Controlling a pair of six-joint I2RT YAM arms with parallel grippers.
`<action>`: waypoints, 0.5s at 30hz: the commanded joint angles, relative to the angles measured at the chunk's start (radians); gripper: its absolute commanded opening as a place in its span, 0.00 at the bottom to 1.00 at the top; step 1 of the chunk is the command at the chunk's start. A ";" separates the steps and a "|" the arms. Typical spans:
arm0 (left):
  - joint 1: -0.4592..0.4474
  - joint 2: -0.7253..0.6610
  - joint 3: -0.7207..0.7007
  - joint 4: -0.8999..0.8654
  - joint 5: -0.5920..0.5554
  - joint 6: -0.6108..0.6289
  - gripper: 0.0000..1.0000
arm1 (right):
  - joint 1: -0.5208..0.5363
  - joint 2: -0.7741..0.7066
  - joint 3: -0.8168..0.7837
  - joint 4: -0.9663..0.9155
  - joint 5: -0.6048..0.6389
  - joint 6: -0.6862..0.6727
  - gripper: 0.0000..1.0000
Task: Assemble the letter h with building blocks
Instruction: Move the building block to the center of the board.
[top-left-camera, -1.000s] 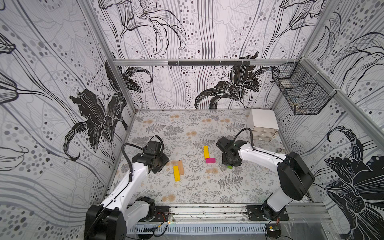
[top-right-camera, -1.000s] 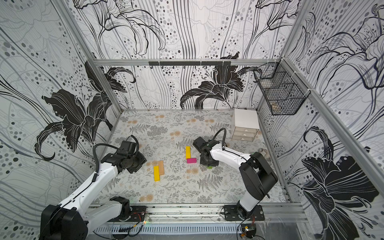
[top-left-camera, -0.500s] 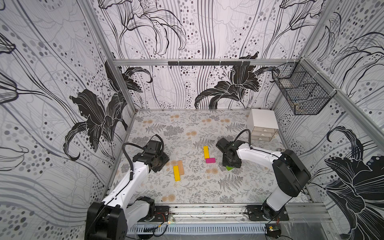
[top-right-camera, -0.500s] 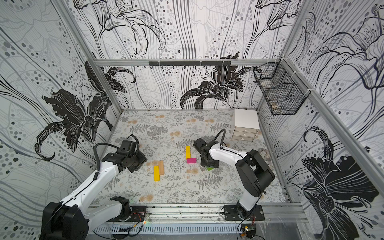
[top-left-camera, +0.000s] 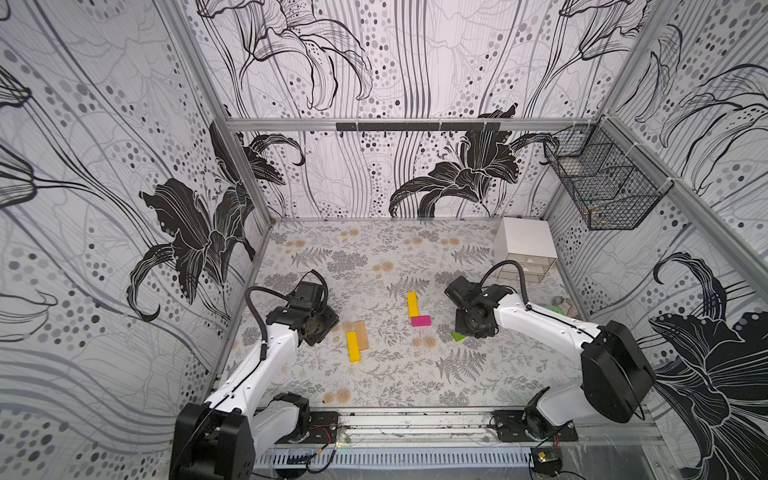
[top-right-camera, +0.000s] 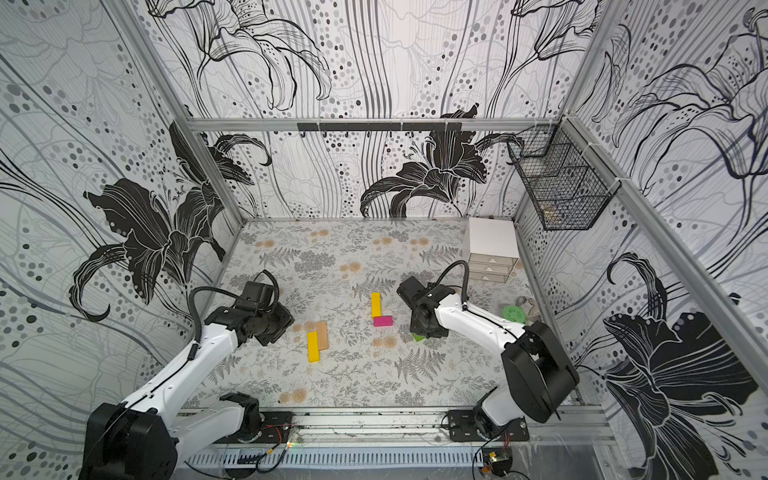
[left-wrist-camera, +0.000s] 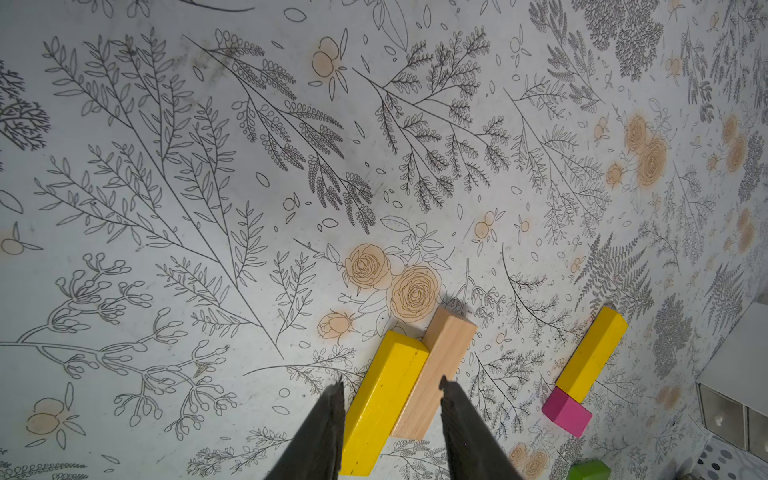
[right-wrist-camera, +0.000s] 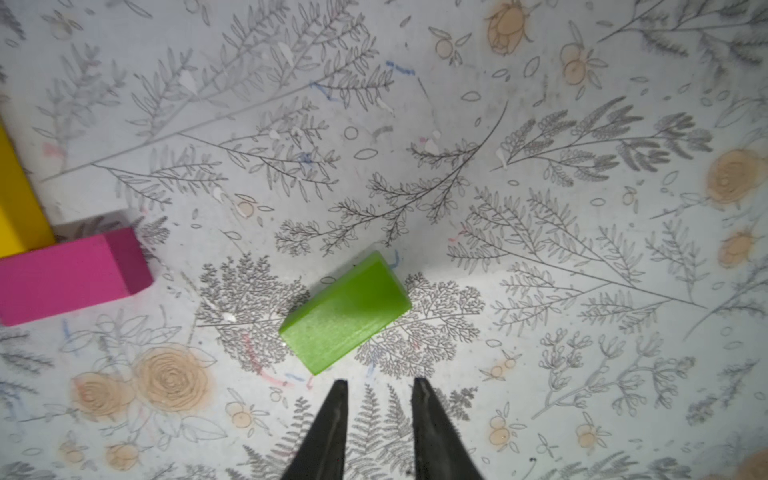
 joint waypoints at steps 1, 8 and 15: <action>-0.005 -0.003 -0.014 0.031 0.008 0.012 0.41 | -0.013 0.010 -0.077 0.016 -0.059 -0.008 0.22; -0.005 0.000 -0.035 0.060 0.023 0.000 0.37 | -0.012 0.135 -0.045 0.101 -0.108 -0.071 0.20; -0.006 -0.004 -0.045 0.065 0.024 -0.005 0.36 | -0.013 0.256 0.090 0.089 -0.111 -0.113 0.19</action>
